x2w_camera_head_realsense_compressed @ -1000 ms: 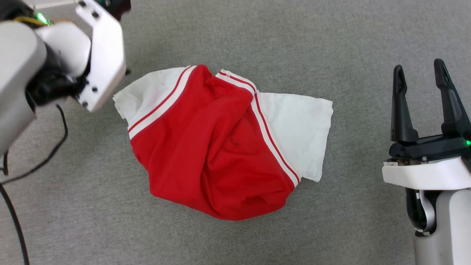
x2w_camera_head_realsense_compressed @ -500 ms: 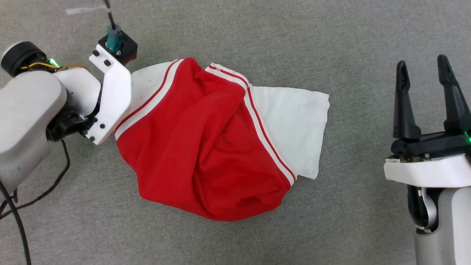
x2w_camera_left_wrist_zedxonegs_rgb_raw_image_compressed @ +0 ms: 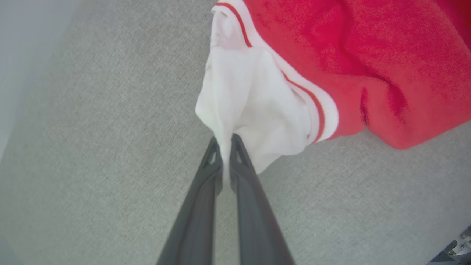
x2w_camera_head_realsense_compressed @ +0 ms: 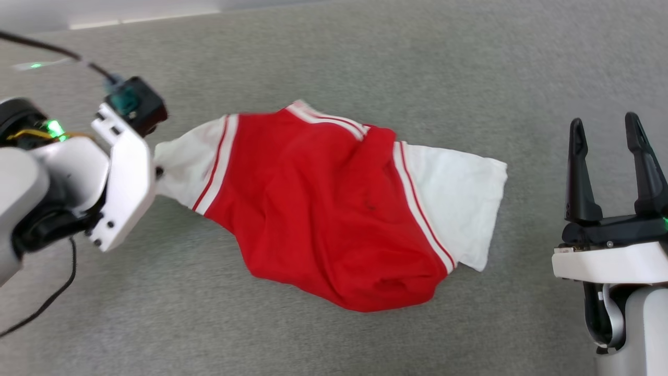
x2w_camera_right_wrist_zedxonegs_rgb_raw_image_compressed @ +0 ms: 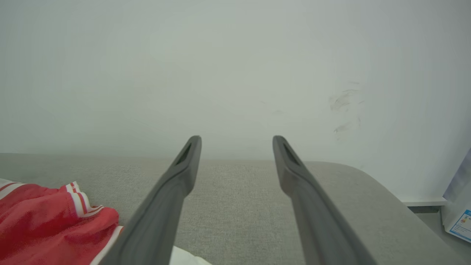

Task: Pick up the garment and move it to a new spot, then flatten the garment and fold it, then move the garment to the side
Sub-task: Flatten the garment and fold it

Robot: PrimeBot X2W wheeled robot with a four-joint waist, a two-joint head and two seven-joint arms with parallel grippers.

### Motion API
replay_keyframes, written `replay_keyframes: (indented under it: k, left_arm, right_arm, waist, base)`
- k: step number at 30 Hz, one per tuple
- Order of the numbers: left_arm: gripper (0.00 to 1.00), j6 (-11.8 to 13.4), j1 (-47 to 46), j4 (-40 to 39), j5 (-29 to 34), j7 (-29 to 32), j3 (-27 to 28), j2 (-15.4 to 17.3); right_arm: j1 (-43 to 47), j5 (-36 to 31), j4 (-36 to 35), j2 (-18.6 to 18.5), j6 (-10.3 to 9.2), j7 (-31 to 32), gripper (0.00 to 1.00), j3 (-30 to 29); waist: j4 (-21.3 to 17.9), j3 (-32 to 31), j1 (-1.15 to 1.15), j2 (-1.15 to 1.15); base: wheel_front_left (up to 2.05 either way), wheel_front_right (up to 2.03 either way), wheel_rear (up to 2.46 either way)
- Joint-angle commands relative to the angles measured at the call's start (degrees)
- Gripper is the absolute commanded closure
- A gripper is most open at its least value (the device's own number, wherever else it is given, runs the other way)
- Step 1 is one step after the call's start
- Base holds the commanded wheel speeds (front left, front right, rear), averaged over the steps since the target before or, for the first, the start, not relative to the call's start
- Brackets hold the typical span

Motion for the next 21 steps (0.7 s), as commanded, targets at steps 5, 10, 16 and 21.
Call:
replay_keyframes:
  k: [5, 10, 16, 21]
  left_arm:
    - [1.00, 2.92, 3.47, -4.13, -3.40, -0.44, 1.07, 6.04]
    - [1.00, 5.33, 7.51, -3.69, -6.04, -0.43, 0.57, 9.22]
    - [1.00, 6.68, 16.83, 0.91, -10.59, -3.17, -0.45, 9.42]
    - [1.00, 5.71, 23.57, 6.14, -12.43, -5.65, -1.54, 6.40]
  right_arm:
    - [1.08, -0.80, 0.20, 0.13, -0.04, -0.12, 0.00, 0.06]
    - [0.57, -1.21, 0.42, 0.13, -0.04, -0.12, 0.00, 0.81]
    - [0.74, -1.36, 1.02, 0.13, -0.04, -0.12, 0.00, 0.55]
    - [1.74, -2.10, 2.01, 0.14, -0.04, -0.12, 0.00, 0.08]
  waist:
    - [3.13, -2.20, 0.00, 0.00]
    - [2.67, -1.49, 0.00, 0.00]
    - [0.83, -0.89, 0.00, 0.00]
    - [0.66, -2.35, 0.00, 0.00]
  base:
    - [0.00, 0.00, 0.00]
    - [0.00, 0.00, 0.00]
    - [0.00, 0.00, 0.00]
    - [0.00, 0.00, 0.00]
